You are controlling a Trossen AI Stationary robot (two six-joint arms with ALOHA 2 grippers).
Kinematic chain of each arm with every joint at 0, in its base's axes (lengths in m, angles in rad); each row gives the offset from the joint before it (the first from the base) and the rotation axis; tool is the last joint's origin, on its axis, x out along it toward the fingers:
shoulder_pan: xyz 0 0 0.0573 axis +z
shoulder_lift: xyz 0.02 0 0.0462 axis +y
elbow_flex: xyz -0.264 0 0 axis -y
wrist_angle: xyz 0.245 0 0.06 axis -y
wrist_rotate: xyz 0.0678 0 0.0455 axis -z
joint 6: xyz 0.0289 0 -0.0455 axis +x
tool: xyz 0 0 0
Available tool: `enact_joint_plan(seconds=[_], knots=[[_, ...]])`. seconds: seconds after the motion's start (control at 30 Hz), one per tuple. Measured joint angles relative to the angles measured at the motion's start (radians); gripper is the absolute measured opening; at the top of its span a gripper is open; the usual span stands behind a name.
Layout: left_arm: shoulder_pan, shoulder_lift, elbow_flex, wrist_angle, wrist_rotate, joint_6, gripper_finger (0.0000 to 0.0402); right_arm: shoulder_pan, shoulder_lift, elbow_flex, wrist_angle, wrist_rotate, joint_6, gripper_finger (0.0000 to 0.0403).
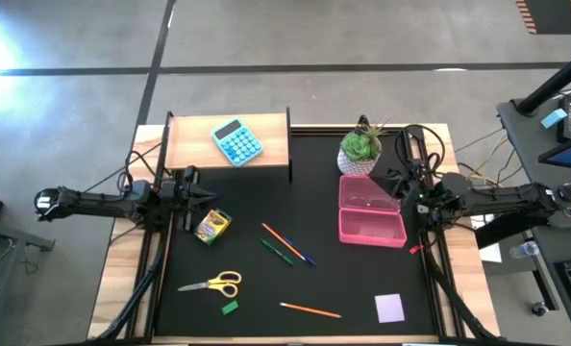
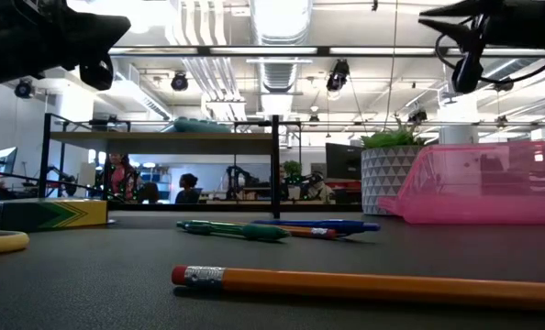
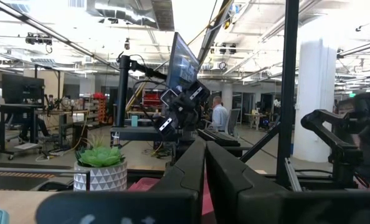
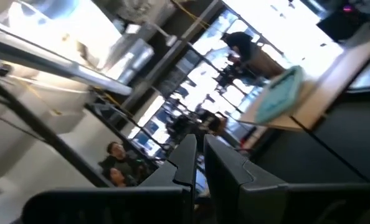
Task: Pack school essentials
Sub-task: Put the blue pen into the pink supply box
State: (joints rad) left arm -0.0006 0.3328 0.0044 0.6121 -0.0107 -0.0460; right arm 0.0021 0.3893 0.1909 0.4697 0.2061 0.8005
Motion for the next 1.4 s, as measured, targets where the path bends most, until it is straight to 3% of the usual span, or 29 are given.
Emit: enact_joint_plan(seconds=[0.23,0.7,1.07,1.4], knots=[[0.000,0.000,0.000,0.000,0.000,0.000,0.0000,0.000,0.000,0.000,0.118,-0.150,-0.086,0.0022],[0.000,0.000,0.000,0.000,0.000,0.000,0.0000,0.002,0.073,0.016,0.207,-0.102,-0.069,0.0022],[0.000,0.000,0.000,0.000,0.000,0.000,0.0000,0.002,0.308,0.319,-0.165,-0.218,-0.218,0.0022],[0.000,0.000,0.000,0.000,0.000,0.000,0.0000,0.004,0.520,0.468,-0.305,-0.261,-0.126,0.0022]])
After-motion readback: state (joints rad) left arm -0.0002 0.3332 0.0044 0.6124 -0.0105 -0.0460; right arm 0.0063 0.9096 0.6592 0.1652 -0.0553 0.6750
